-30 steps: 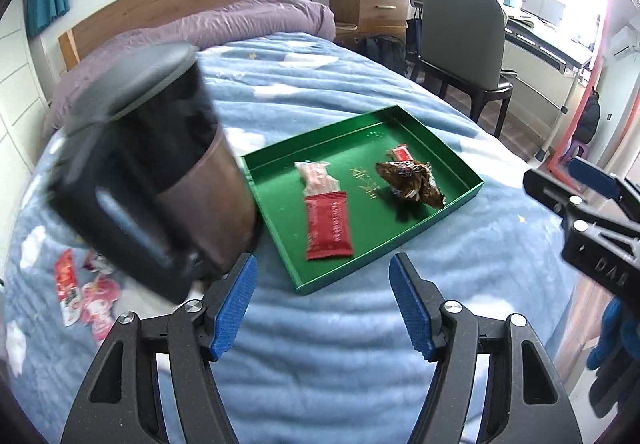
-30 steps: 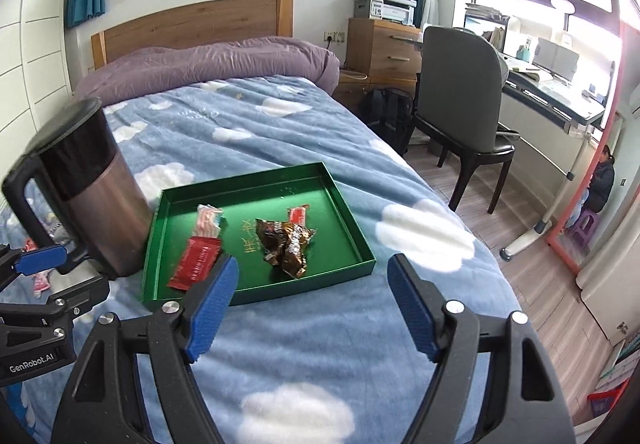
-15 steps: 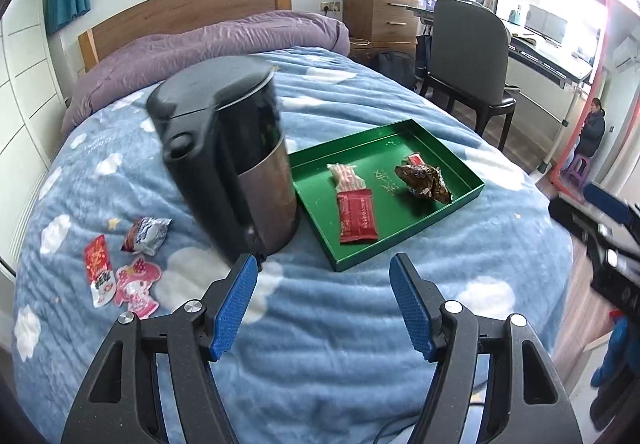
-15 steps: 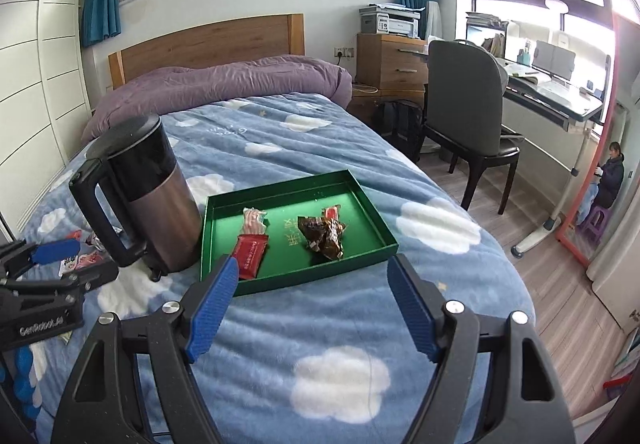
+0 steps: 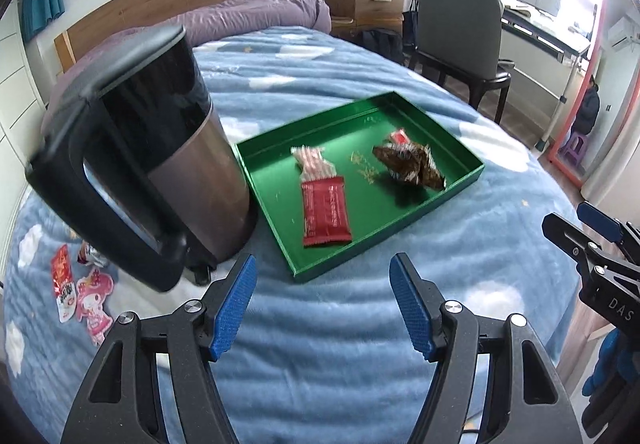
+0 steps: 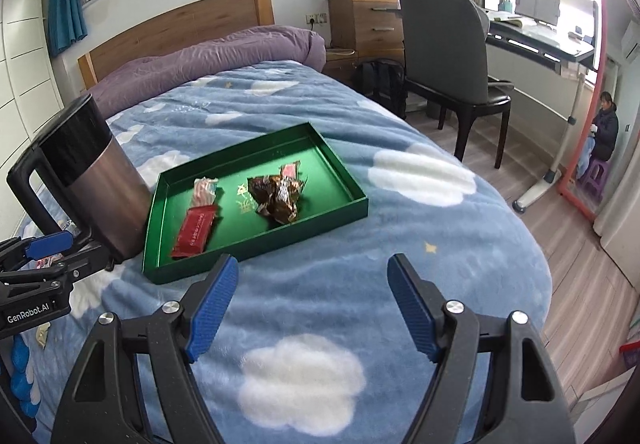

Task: Organize snacks
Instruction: 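Move both tools back from the tray toward the snacks on the blanket, then grasp the beige wrapped snack with the left tool while the right tool grasps the pink character packet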

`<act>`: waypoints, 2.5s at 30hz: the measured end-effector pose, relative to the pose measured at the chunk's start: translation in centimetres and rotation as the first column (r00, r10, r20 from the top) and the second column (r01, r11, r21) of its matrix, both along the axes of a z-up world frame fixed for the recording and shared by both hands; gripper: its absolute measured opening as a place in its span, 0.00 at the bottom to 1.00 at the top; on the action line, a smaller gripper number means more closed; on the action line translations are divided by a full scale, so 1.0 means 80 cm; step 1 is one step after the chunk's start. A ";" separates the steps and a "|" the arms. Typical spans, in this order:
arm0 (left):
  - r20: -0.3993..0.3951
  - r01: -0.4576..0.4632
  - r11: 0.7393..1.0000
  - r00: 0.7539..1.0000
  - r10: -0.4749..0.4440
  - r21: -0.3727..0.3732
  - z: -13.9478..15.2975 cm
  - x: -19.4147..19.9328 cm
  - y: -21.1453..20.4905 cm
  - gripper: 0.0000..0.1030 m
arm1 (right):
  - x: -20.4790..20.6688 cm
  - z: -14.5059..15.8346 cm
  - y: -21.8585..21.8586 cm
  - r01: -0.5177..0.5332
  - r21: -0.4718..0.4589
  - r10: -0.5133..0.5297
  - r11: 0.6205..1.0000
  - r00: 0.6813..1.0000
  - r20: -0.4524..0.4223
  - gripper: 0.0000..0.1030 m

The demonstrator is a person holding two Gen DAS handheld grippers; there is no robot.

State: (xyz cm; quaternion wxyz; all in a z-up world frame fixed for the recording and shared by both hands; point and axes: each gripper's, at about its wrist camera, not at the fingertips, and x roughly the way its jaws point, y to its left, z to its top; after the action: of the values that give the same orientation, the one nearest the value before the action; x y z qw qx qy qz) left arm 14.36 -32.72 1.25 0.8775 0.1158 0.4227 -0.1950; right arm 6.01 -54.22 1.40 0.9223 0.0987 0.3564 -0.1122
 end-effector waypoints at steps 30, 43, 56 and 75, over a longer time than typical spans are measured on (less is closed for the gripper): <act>0.055 -0.238 0.971 0.970 0.236 0.021 0.006 -0.100 0.280 0.62 | -0.026 0.045 0.225 -0.290 -0.021 0.291 0.957 0.956 0.028 0.98; 0.007 -0.402 0.915 0.916 0.402 0.016 -0.041 -0.125 0.418 0.62 | -0.009 0.032 0.347 -0.436 -0.024 0.435 0.900 0.900 -0.023 0.98; -0.084 -0.319 0.947 0.945 0.315 -0.036 -0.073 -0.103 0.430 0.62 | 0.047 -0.006 0.435 -0.559 0.015 0.557 0.829 0.823 -0.108 0.98; -0.228 -0.132 0.991 0.966 0.124 -0.018 -0.131 -0.016 0.398 0.62 | 0.212 -0.110 0.528 -0.653 0.205 0.684 0.729 0.690 -0.237 0.98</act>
State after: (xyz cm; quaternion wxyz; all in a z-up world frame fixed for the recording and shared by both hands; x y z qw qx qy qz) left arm 13.10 -0.89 -9.23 0.8360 0.0507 0.5233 -0.1568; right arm 23.00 -11.97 -7.38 0.8286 -0.0078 0.5071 0.2369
